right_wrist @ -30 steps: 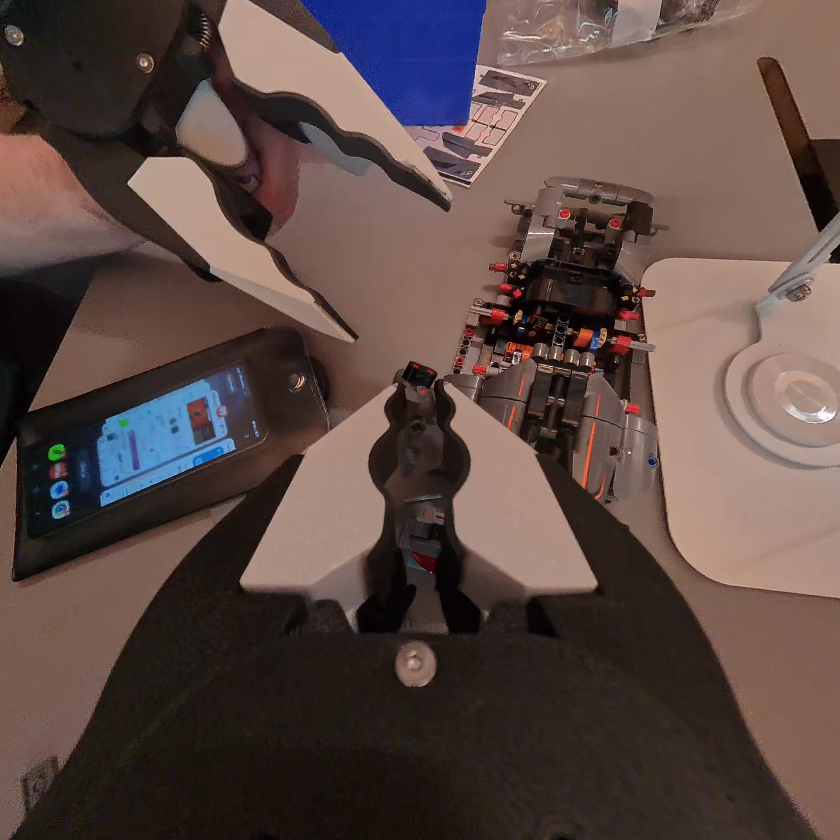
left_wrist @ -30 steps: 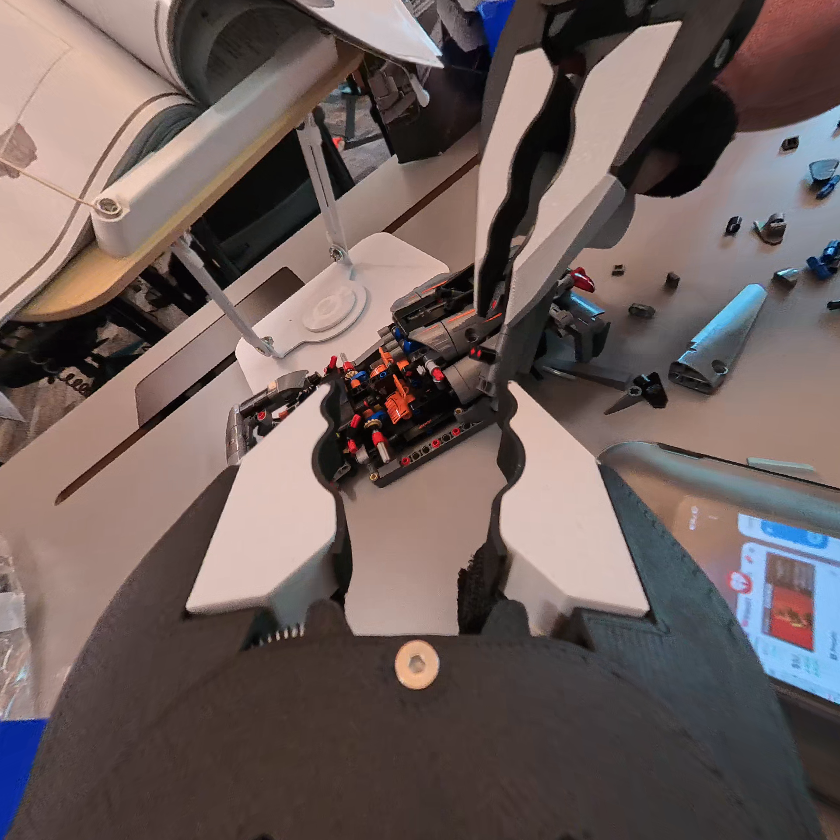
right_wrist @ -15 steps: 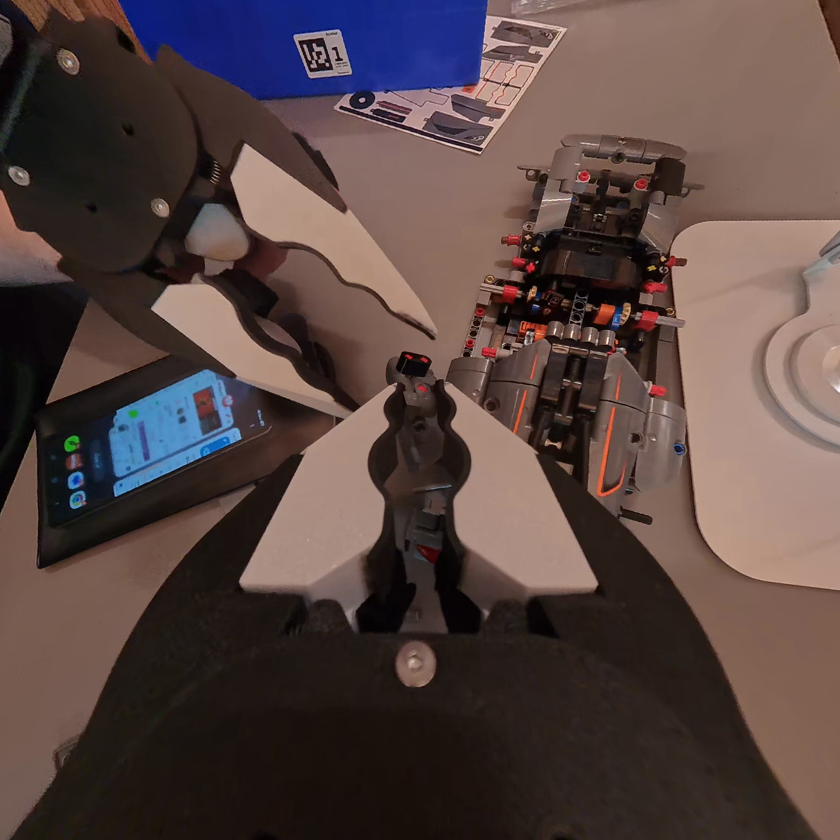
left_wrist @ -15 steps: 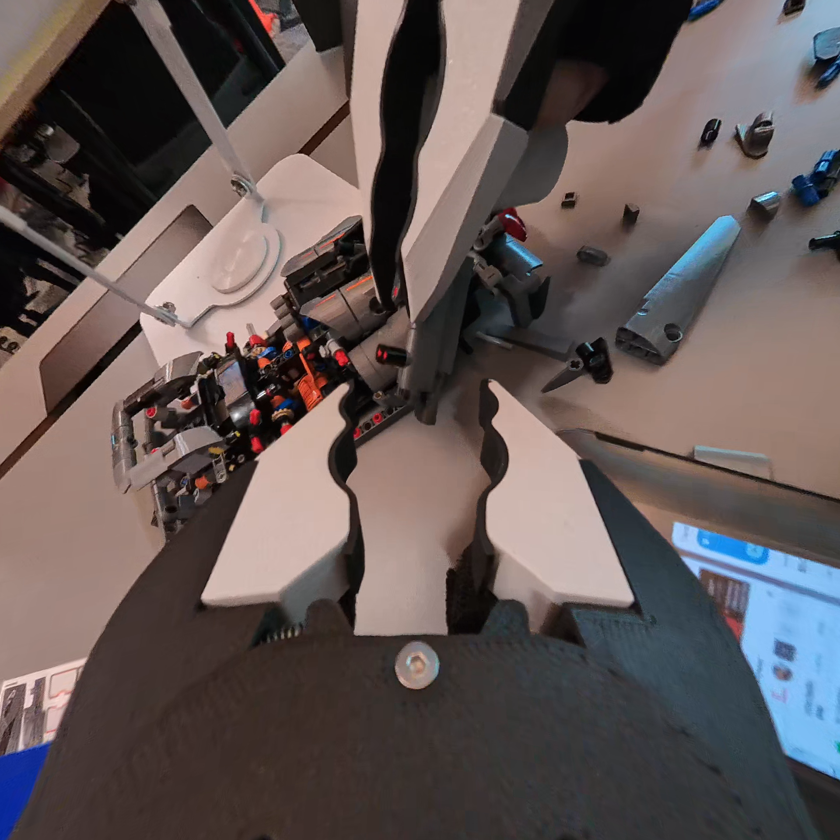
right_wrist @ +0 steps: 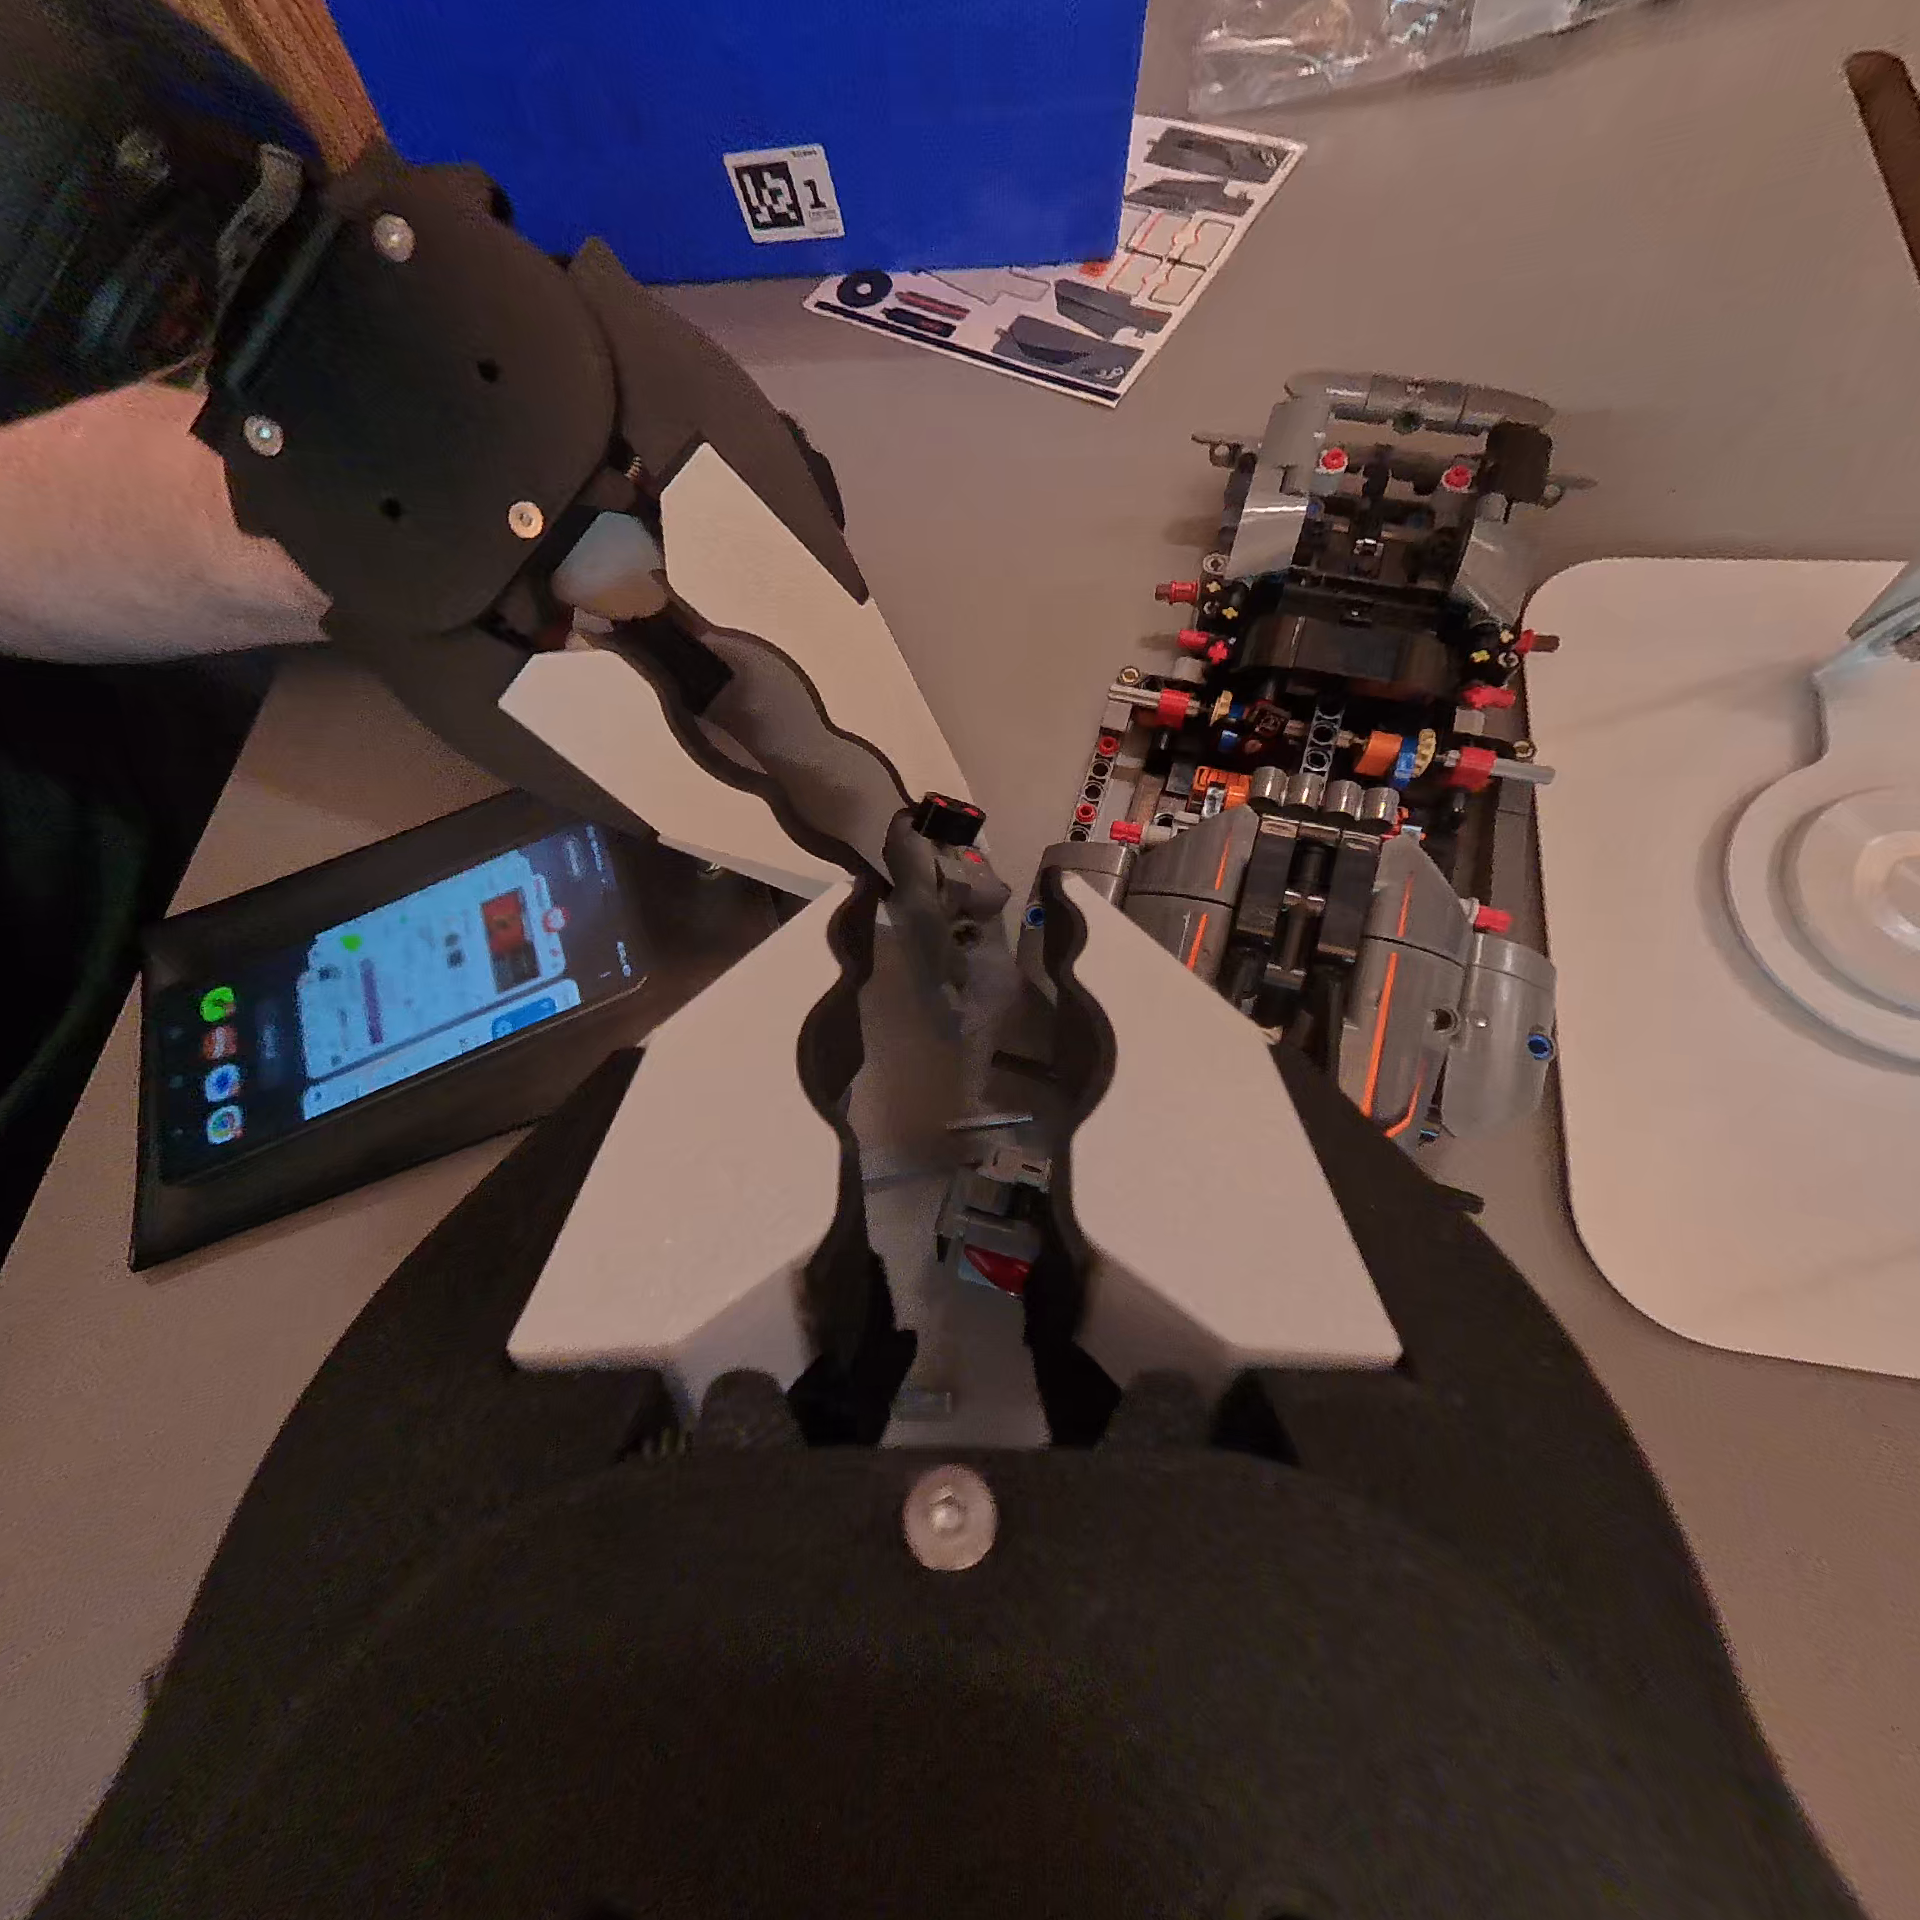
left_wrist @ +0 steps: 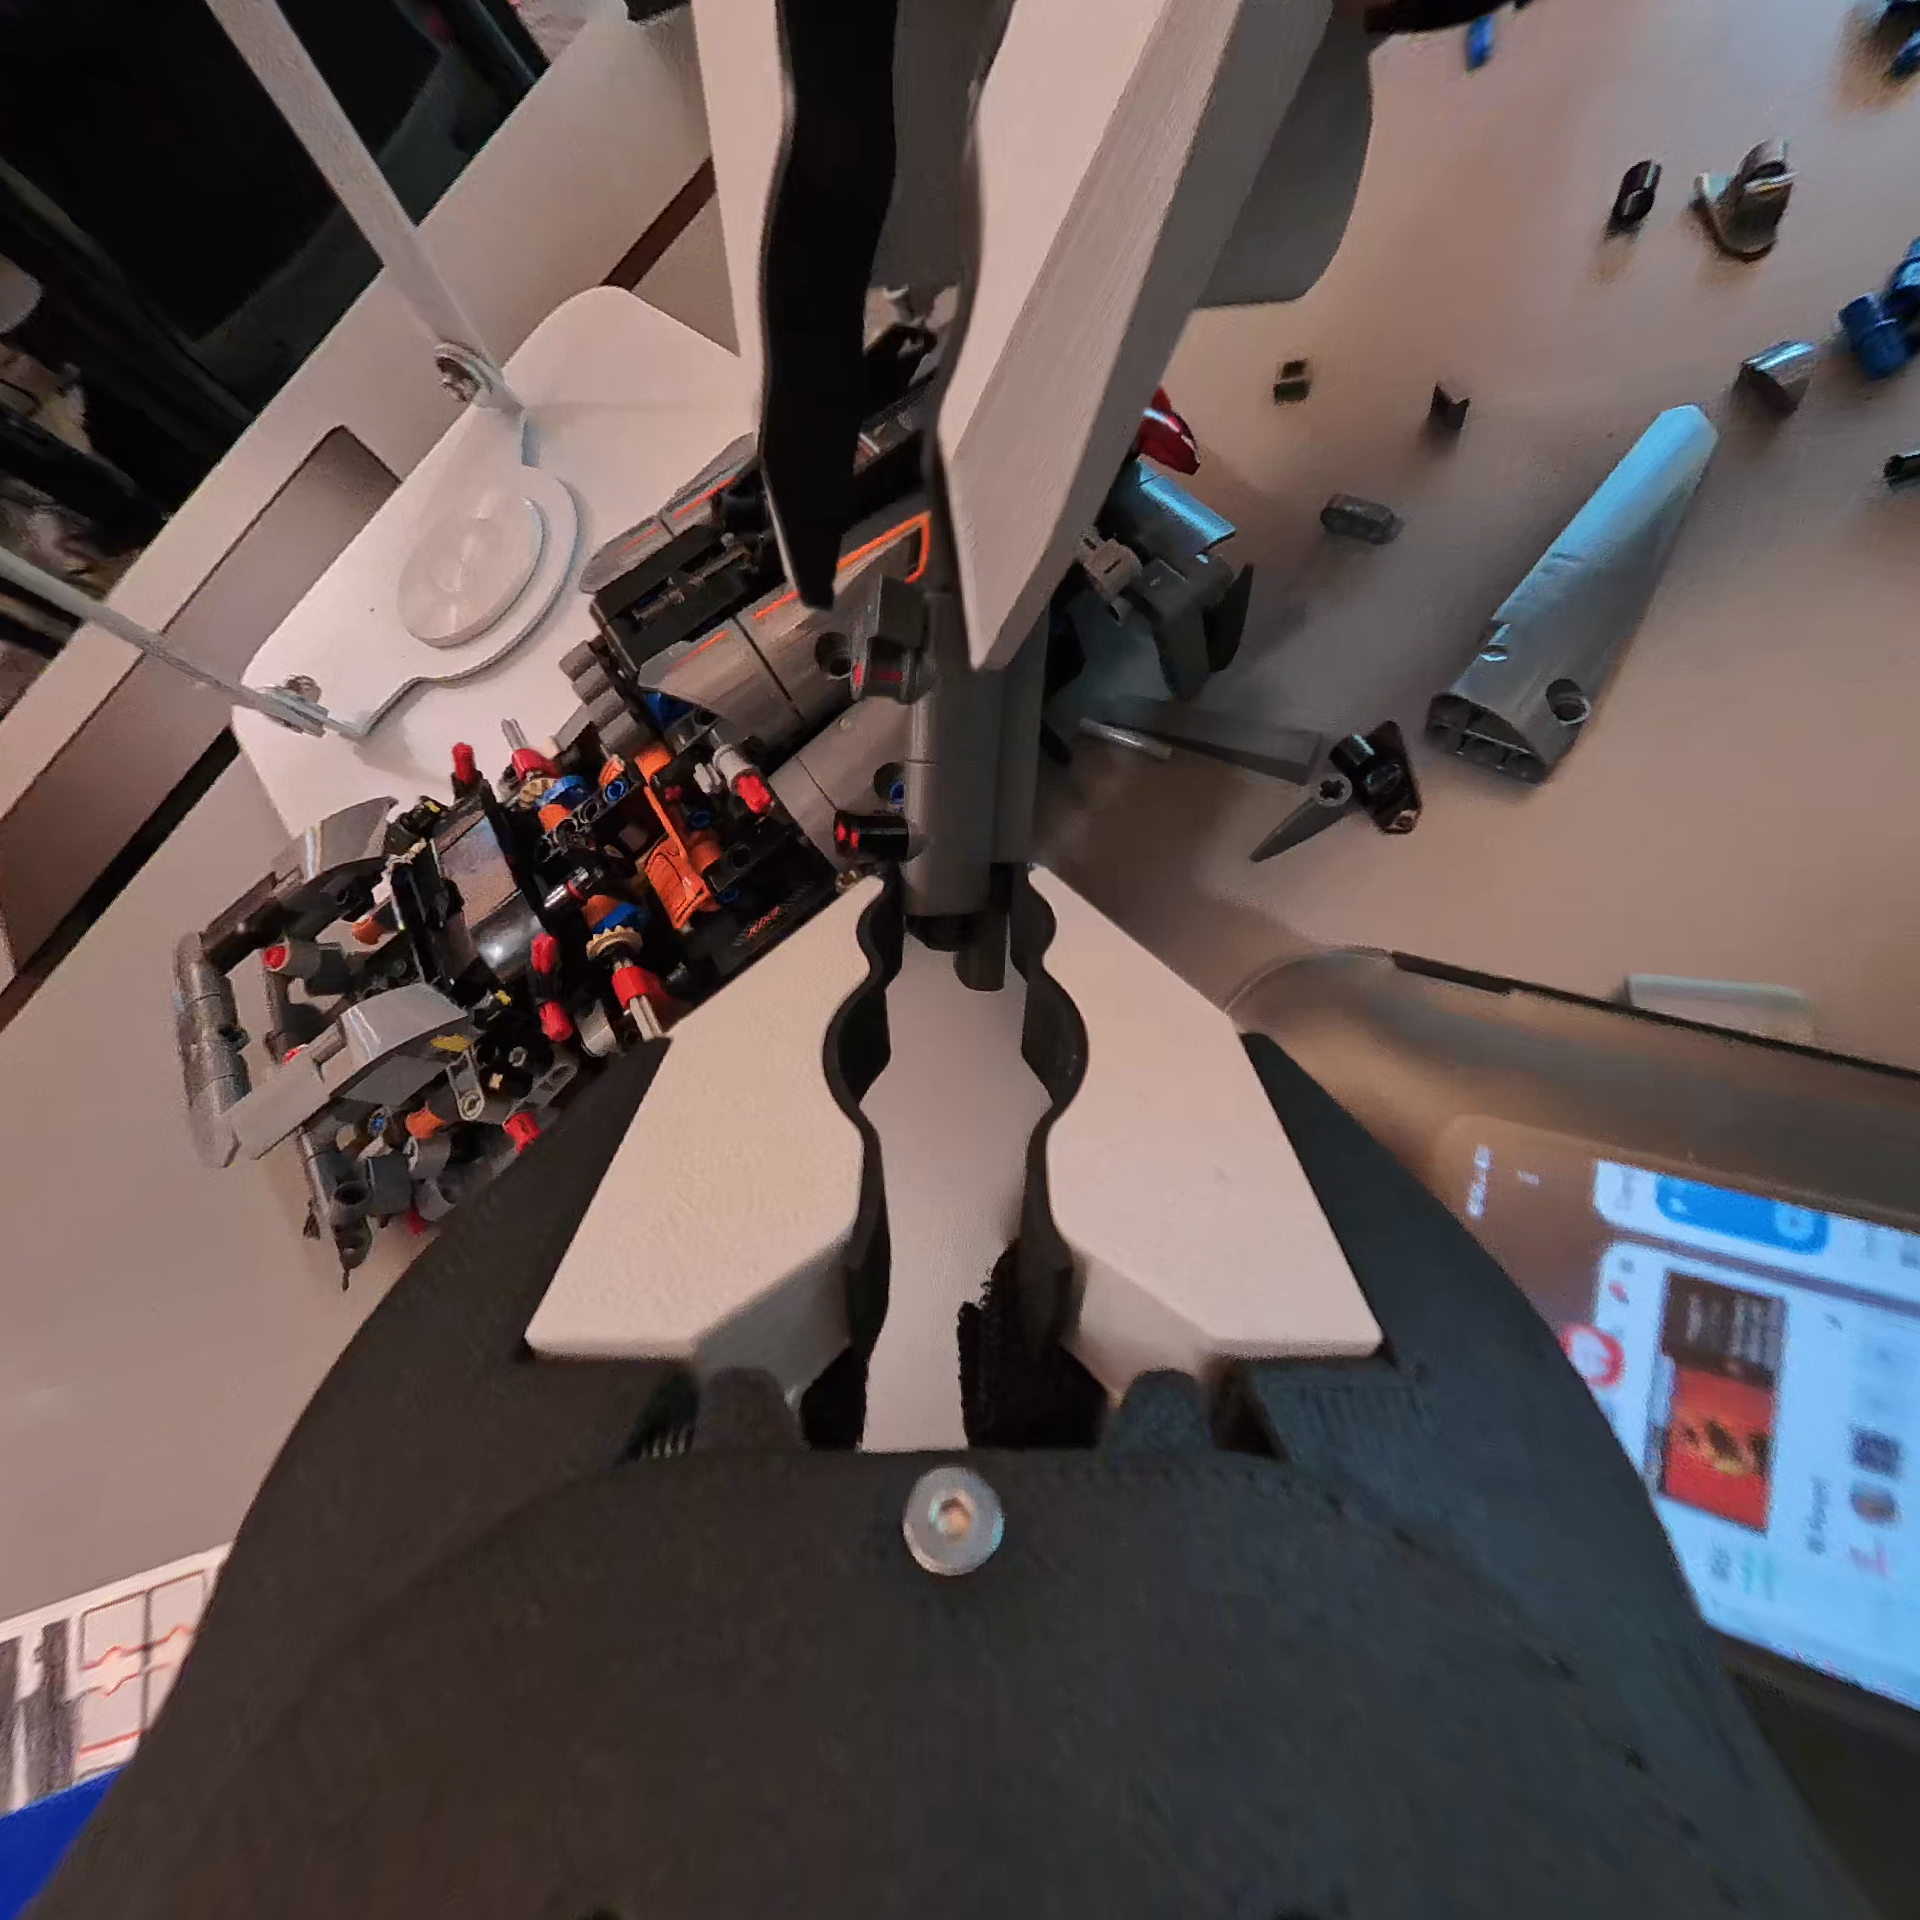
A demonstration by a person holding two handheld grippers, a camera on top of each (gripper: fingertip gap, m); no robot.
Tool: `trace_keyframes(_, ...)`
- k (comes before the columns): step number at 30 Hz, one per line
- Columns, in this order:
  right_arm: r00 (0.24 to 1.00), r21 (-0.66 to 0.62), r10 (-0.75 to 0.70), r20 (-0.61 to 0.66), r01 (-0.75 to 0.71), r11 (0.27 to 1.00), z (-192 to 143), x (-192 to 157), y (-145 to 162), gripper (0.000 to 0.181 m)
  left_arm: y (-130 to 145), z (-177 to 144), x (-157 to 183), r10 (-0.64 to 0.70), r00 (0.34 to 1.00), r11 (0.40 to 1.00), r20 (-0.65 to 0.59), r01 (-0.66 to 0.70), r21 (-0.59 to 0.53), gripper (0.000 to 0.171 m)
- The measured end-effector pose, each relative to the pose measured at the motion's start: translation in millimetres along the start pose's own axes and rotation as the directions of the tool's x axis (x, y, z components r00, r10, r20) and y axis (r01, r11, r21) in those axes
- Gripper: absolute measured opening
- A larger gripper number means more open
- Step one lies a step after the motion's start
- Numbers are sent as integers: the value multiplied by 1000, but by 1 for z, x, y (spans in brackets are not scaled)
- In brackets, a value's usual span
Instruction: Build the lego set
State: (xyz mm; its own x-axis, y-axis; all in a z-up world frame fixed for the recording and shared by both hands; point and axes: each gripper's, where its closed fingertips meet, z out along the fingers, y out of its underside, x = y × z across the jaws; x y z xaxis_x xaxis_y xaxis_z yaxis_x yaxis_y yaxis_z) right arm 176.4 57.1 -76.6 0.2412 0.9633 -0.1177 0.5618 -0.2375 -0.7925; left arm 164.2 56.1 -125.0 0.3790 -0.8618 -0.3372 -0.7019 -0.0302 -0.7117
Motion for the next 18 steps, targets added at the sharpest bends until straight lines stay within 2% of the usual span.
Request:
trace_keyframes(3, 999, 5, -43, 12, 43, 999, -6, -3, -3, 43, 1, -10, -2, -45, 996, 999, -80, 47, 11, 18)
trace_keyframes(6, 992, -34, -126, 15, 127, 991, -6, -9, 0, 51, -2, -27, 3, -94, 972, 993, -216, 106, 44, 18)
trace_keyframes(10, 966, -74, -260, -1, 259, 963, 4, -21, 4, 37, 1, -41, 7, -85, 947, 995, -309, 97, 23, 18)
trace_keyframes(14, 949, -100, -317, 1, 315, 944, 11, -30, 7, 19, 4, -42, 15, -120, 912, 992, -393, 126, -9, 18)
trace_keyframes(18, 945, -107, -326, 21, 327, 939, 14, -34, 10, 14, 9, -40, 19, -139, 891, 990, -433, 139, -33, 18)
